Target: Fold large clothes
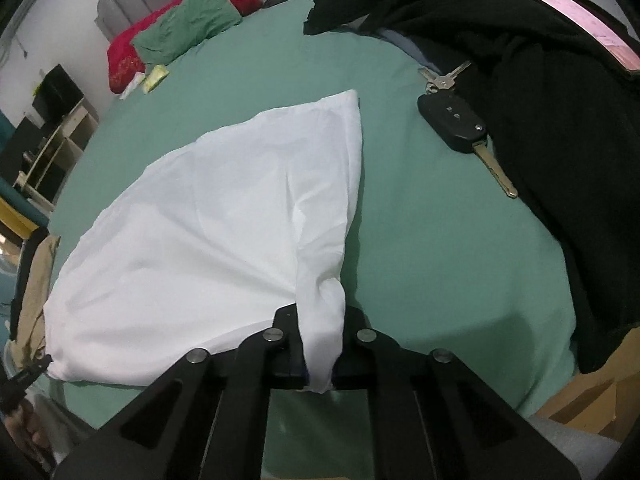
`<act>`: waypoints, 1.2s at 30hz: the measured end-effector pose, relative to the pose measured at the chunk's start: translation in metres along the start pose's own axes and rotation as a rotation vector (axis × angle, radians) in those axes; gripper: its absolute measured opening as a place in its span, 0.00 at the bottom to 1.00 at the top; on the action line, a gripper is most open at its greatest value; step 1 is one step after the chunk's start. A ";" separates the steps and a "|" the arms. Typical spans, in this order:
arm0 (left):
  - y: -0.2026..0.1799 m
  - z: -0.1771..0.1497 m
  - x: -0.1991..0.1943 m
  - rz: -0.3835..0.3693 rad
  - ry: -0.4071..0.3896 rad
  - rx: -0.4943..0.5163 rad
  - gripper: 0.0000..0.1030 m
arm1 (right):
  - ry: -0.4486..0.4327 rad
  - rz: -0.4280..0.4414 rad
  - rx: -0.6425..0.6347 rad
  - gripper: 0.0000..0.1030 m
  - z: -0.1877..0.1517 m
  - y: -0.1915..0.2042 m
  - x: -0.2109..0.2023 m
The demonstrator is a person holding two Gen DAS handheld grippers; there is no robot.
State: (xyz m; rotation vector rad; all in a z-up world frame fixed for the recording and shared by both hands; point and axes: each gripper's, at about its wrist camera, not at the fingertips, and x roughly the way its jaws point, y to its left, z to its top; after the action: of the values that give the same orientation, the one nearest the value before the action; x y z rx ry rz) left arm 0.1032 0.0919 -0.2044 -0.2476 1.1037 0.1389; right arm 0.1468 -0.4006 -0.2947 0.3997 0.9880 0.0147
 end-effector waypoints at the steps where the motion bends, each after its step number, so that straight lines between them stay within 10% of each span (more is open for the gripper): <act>1: 0.001 0.000 -0.006 0.000 -0.014 -0.001 0.05 | -0.004 0.007 0.009 0.08 0.000 -0.001 -0.001; 5: 0.001 0.003 -0.032 -0.013 -0.083 -0.037 0.24 | -0.020 0.024 0.031 0.18 0.004 -0.002 -0.005; 9: -0.005 0.003 -0.069 -0.005 -0.217 -0.049 0.44 | -0.098 0.039 0.044 0.71 0.004 -0.003 -0.020; 11: -0.009 0.005 -0.082 -0.008 -0.263 -0.060 0.44 | -0.121 0.054 0.051 0.80 0.008 -0.002 -0.024; 16: -0.040 0.015 -0.096 -0.072 -0.337 -0.047 0.50 | -0.063 0.090 0.099 0.80 0.013 -0.005 -0.010; 26: -0.123 0.023 -0.032 -0.130 -0.206 0.059 0.51 | 0.008 0.126 0.076 0.83 0.022 -0.004 0.017; 36: -0.179 0.023 0.017 -0.193 -0.090 0.158 0.51 | 0.052 0.376 0.066 0.91 0.022 0.025 0.042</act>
State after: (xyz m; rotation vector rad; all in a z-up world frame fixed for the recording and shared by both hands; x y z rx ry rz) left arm 0.1726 -0.0748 -0.1871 -0.2032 0.9905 -0.1084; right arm 0.1919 -0.3765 -0.3095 0.6446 0.9546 0.3344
